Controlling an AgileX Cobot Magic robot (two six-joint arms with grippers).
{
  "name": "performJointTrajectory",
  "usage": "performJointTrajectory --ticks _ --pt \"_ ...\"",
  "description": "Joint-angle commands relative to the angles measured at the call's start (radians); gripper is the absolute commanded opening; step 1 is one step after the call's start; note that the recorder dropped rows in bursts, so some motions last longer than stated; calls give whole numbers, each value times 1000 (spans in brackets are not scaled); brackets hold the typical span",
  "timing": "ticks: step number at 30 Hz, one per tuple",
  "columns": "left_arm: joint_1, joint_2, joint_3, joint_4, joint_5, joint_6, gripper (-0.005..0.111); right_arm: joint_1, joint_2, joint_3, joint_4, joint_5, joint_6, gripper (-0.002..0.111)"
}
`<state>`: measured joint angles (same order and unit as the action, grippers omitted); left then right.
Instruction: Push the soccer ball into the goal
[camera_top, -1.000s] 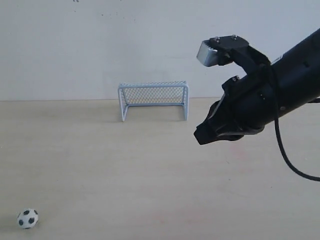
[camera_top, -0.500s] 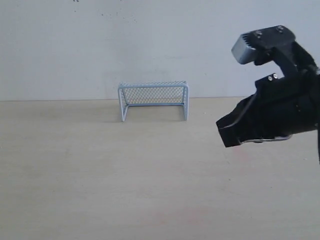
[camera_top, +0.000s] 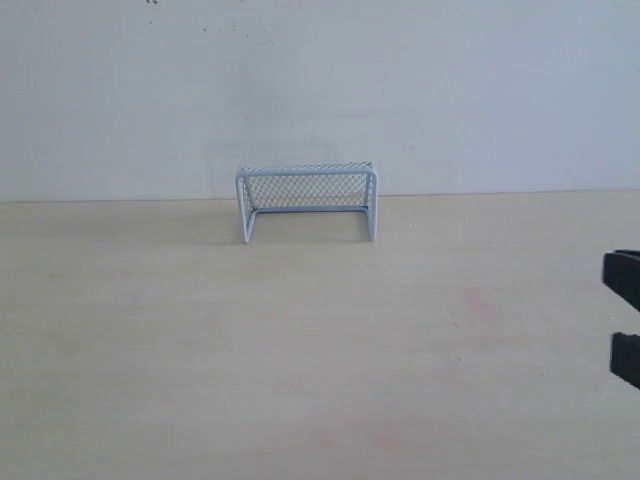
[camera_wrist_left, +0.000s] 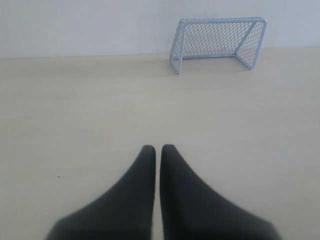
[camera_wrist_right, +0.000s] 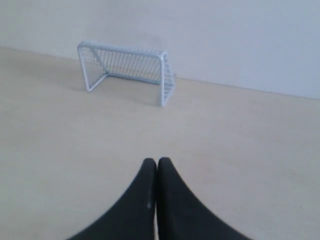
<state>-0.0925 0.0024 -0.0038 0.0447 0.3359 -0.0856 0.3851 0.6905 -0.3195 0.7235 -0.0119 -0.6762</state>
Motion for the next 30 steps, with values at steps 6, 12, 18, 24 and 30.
performJointTrajectory --ticks 6,12,18,24,30 --pt "4 -2 4 -3 -7 2 4 -188 -314 143 6 -36 119 0" --pt "4 -2 4 -3 -7 2 4 -318 -508 170 6 43 155 0" --pt "4 -2 4 -3 -7 2 4 -365 -578 170 6 115 174 0" --pt "4 -2 4 -3 -7 2 4 -365 -576 170 6 131 182 0" --pt "4 -2 4 -3 -7 2 4 -365 -587 192 -9 167 182 0"
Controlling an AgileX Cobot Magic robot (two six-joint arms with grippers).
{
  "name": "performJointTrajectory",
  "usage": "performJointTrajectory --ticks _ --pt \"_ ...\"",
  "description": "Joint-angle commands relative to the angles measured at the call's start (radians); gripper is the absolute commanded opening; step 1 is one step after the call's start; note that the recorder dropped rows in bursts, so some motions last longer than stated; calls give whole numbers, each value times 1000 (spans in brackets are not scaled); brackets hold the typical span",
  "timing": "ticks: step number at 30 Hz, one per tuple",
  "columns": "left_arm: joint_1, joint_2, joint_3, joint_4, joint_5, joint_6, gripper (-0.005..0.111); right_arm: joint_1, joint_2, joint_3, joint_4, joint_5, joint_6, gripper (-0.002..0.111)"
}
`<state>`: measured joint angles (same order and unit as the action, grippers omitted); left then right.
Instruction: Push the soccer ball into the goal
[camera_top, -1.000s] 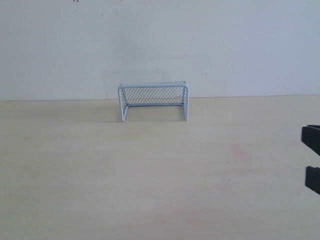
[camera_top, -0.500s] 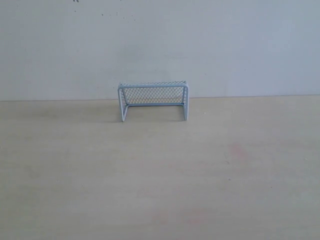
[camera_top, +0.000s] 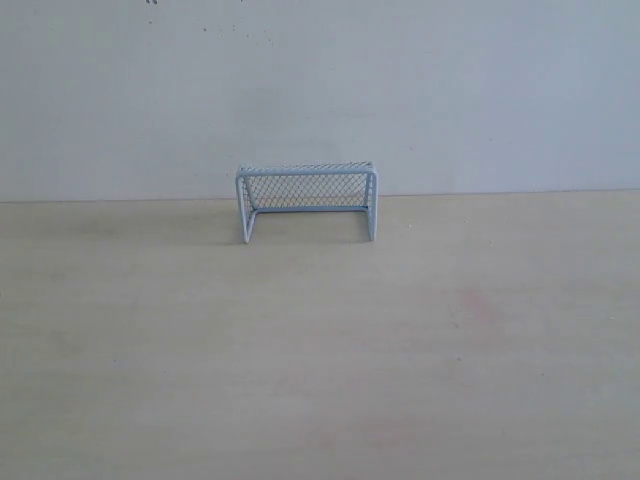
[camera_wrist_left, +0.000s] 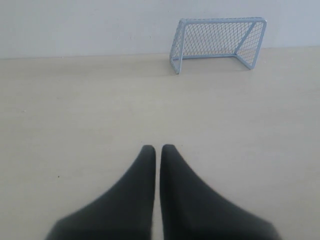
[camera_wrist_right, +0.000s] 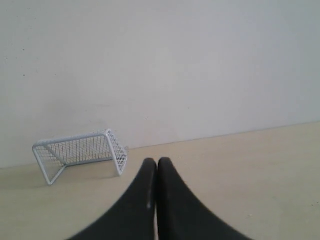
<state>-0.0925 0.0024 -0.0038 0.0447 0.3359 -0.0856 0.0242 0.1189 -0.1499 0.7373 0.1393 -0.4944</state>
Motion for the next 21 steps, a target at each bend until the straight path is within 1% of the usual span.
performJointTrajectory --ticks 1,4,8,11,13,15,16,18,21 --pt "4 -2 4 -3 -7 2 4 -4 -30 33 -63 16 9 0" --pt "4 -2 4 -3 -7 2 4 -4 -94 88 -269 16 138 0" --pt "4 -2 4 -3 -7 2 4 -4 -119 150 -691 16 583 0" --pt "4 -2 4 -3 -7 2 4 -4 -119 150 -897 12 811 0" --pt "4 -2 4 -3 -7 2 4 -4 -119 150 -915 55 833 0" --pt "4 -2 4 -3 -7 2 4 -4 -119 150 -919 130 758 0" --pt "4 -2 4 -3 -7 2 4 -4 -119 150 -909 207 698 0" --pt "4 -2 4 -3 -7 2 4 -4 -119 150 -904 208 659 0" --pt "4 -2 4 -3 -7 2 4 -4 -119 150 -904 215 669 0"
